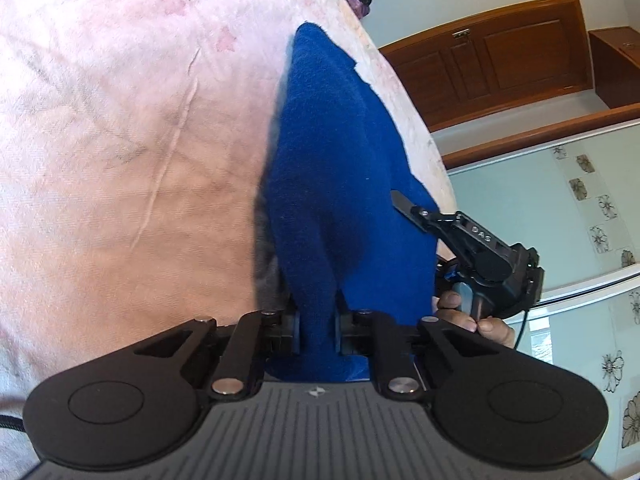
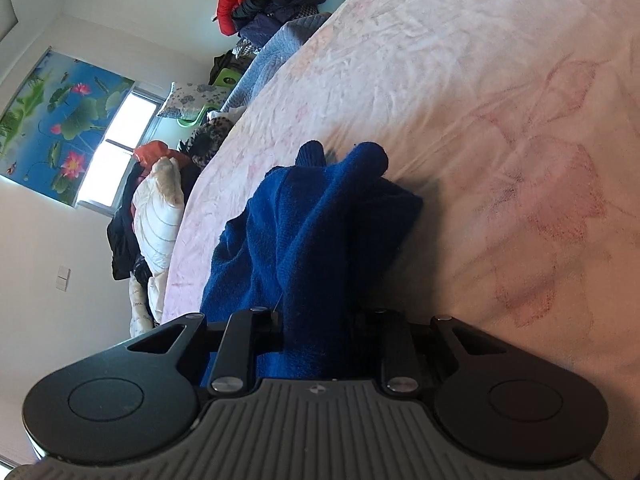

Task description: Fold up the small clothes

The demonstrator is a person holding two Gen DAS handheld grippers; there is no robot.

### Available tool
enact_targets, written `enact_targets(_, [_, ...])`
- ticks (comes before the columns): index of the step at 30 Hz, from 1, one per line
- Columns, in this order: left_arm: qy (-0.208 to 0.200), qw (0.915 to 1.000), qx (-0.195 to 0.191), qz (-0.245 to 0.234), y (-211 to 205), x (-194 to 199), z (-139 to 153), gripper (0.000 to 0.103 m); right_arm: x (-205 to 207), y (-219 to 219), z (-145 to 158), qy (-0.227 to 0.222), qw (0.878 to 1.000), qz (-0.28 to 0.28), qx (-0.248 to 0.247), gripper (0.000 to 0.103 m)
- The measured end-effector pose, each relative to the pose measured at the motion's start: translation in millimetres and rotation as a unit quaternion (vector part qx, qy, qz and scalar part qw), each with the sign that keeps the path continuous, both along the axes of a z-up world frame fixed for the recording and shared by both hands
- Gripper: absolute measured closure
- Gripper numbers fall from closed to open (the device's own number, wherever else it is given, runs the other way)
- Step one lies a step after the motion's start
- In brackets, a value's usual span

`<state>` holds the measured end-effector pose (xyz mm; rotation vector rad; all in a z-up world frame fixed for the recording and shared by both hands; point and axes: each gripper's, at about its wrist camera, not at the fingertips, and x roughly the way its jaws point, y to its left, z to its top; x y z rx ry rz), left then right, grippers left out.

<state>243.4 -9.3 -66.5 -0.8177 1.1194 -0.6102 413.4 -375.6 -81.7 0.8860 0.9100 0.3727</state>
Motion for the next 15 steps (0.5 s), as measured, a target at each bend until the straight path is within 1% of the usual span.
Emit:
enact_targets(4, [0.001, 1.0000, -0.006, 0.005, 4.3, -4.9, 2.7, 0.090, -1.6, 2.2, 6.2, 0.001, 1.000, 0.003, -0.012, 0.076])
enact_targets(9, [0.005, 0.9998, -0.020, 0.009, 14.8, -11.1, -0.3, 0.090, -10.0, 1.3, 12.4, -0.001, 1.000, 0.004, -0.013, 0.076])
enact_targets(15, [0.007, 0.9997, -0.021, 0.007, 17.9, -13.0, -1.5, 0.090, -22.5, 5.6, 17.0, 0.005, 1.000, 0.012, -0.019, 0.076])
